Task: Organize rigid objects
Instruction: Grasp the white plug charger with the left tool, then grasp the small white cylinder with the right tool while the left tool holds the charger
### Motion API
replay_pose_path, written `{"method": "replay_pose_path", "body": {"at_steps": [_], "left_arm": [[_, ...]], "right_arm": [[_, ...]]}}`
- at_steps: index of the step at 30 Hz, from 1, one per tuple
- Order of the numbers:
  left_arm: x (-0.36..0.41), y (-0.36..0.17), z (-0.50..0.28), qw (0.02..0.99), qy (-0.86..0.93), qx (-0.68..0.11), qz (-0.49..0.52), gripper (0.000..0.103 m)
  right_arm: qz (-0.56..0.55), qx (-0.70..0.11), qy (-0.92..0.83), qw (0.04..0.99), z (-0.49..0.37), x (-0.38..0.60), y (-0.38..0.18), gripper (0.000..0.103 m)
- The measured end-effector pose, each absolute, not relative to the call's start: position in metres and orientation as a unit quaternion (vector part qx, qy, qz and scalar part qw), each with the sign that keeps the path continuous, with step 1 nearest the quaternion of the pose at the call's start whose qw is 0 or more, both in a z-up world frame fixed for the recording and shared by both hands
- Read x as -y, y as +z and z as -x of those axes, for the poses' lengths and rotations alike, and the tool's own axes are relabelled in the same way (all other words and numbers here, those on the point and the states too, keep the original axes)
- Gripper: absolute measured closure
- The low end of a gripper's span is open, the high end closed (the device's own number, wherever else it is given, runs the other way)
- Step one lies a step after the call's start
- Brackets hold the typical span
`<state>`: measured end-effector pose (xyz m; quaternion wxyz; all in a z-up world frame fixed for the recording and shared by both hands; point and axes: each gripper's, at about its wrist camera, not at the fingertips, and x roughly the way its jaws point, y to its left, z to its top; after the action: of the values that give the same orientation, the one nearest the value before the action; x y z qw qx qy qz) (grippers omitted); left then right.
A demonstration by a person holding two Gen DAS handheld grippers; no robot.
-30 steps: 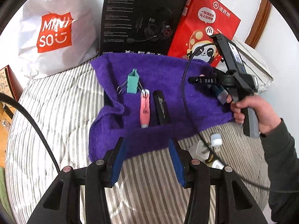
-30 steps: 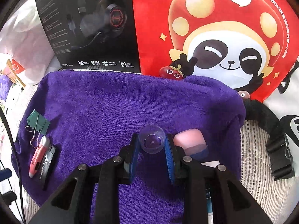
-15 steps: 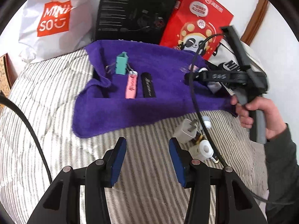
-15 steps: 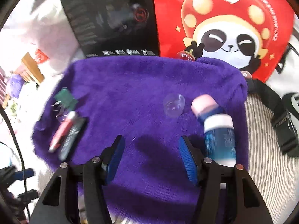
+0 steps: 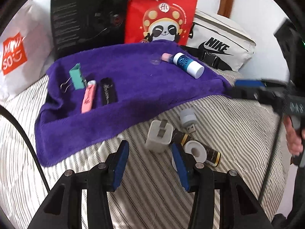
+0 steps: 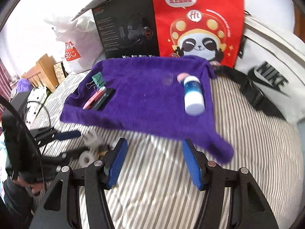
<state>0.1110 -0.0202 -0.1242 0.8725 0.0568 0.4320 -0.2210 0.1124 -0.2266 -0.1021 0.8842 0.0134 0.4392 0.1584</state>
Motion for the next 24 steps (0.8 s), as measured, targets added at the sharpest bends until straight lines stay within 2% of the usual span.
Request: {"method": "replay_pose_path", "body": {"at_steps": [2,4,8,24], "left_arm": [[0.025,-0.126,-0.114,0.871,-0.229,-0.431,-0.063,0.062],[0.031,-0.129,-0.118,0.873,-0.228,-0.425,-0.072,0.076],[0.033,-0.13,-0.122,0.871,-0.235,-0.426,-0.068,0.076],[0.047,-0.136,-0.137,0.871,-0.205,-0.441,-0.07,0.077]], "right_arm": [[-0.02,-0.442,0.156,0.883,-0.103,0.229,-0.109,0.043],[-0.015,-0.444,0.148,0.884,-0.093,0.231,-0.116,0.043],[0.007,-0.45,0.137,0.883,-0.078,0.232,-0.126,0.044],[-0.015,-0.458,0.15,0.876,-0.07,0.235,-0.138,0.044]]}}
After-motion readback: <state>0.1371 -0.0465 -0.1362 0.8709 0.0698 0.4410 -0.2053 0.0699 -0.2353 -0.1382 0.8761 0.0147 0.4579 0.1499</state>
